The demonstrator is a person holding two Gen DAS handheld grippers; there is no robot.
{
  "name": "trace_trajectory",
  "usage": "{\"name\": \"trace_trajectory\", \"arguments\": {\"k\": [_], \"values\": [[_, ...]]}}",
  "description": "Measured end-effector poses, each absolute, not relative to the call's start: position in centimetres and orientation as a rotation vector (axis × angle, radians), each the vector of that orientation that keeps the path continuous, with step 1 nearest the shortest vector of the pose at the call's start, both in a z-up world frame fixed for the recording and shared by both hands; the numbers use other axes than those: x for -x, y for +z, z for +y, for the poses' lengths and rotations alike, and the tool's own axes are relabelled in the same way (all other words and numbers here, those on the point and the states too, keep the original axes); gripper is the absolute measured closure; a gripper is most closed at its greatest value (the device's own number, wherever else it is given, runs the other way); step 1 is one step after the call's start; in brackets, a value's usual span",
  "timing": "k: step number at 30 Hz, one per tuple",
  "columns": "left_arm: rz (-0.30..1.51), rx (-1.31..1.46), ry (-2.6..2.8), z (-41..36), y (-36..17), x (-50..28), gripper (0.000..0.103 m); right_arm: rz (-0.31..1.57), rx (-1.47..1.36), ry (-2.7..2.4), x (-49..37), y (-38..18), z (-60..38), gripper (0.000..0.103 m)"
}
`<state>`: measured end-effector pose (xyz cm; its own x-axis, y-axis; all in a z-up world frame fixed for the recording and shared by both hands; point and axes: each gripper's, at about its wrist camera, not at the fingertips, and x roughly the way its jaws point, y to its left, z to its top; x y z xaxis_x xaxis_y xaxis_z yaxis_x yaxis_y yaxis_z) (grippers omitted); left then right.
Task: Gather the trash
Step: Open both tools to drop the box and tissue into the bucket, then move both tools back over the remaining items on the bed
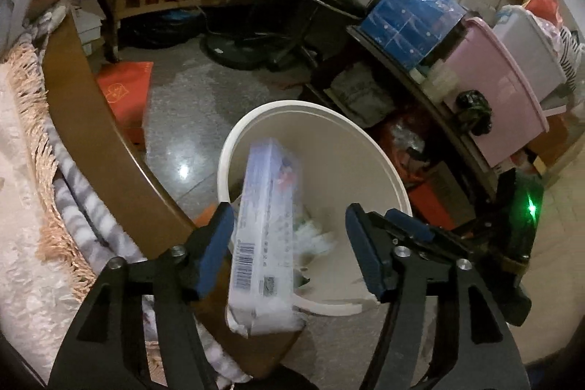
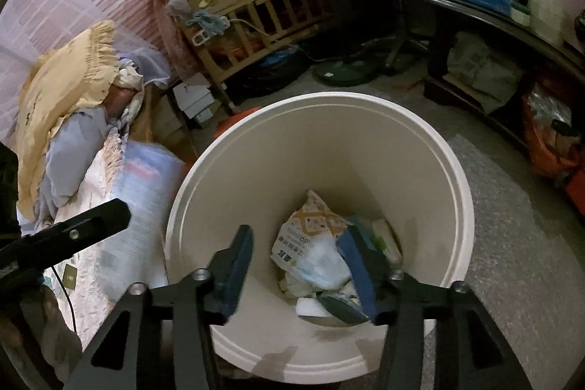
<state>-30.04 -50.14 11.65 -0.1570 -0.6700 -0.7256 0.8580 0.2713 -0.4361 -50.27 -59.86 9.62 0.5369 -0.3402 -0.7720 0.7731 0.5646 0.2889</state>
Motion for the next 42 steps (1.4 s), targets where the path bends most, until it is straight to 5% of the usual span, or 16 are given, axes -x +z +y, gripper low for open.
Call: {"name": "trace_trajectory", "arguments": {"k": [25, 42], "values": [[0.911, -0.300, -0.969, -37.6, 12.0, 24.9, 0.040, 0.768, -0.577, -0.517, 42.2, 10.8, -52.6, 0.041], [0.950, -0.218, -0.713, -24.7, 10.9, 18.1, 0.040, 0.859, -0.443, -0.242, 32.0, 10.6, -42.6, 0.039]]}}
